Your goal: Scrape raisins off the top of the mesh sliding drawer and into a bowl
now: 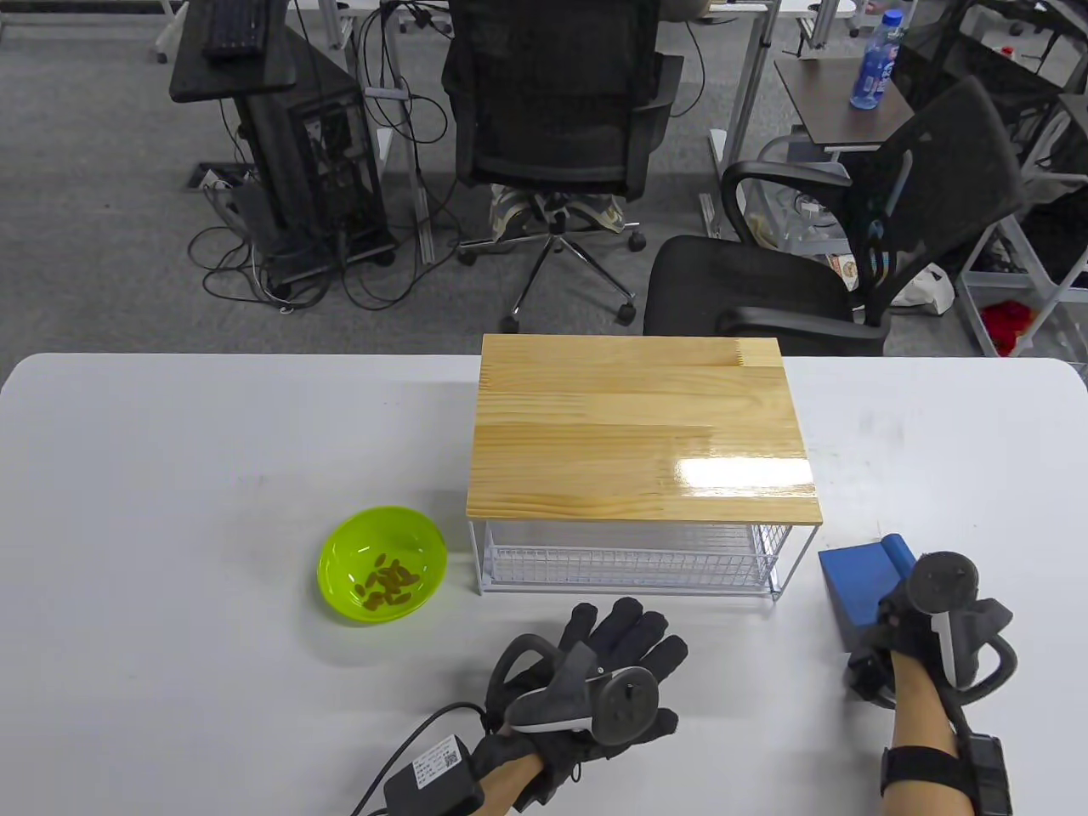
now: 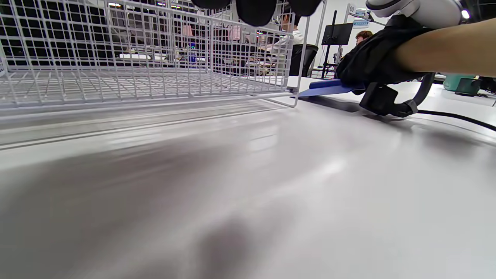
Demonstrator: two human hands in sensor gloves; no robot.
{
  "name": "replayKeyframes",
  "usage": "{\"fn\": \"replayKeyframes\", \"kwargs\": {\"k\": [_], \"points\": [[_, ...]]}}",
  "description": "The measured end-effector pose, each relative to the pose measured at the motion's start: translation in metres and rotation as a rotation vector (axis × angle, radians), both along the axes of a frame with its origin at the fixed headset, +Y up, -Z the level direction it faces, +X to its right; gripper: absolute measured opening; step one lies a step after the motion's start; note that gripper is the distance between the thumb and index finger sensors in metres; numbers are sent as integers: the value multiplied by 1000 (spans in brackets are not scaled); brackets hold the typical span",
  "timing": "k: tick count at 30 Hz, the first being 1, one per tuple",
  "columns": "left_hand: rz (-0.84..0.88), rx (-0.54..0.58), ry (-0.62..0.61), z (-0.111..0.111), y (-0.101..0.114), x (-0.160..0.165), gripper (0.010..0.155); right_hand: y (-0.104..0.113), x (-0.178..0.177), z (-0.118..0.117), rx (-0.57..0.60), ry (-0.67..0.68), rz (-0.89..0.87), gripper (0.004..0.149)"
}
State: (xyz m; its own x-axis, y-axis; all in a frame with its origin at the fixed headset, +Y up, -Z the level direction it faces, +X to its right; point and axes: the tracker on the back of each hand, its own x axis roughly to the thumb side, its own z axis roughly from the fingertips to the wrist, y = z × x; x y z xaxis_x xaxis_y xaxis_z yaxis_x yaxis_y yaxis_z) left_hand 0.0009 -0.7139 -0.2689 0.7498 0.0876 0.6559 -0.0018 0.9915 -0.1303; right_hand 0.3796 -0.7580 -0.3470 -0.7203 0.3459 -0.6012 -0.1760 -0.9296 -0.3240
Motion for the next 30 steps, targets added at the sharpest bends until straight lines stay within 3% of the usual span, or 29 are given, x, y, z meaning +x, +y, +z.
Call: {"fn": "replayKeyframes", "kwargs": {"k": [11, 16, 21, 26, 30], "points": [[8, 39, 46, -7, 2, -13, 75, -3, -10, -11, -201, 2, 118, 51], [2, 63, 74, -11, 5, -21, 75, 2, -9, -8, -225, 11, 91, 51], [54, 102, 124, -15, 11, -35, 76, 33, -9, 2, -28, 77, -33, 64], [66, 127, 178, -21, 8, -41, 77, 78, -37, 14, 54, 214, 194, 77], [73, 163, 214, -23, 5, -42, 78, 112, -76, 37, 318, 413, 288, 79]]}}
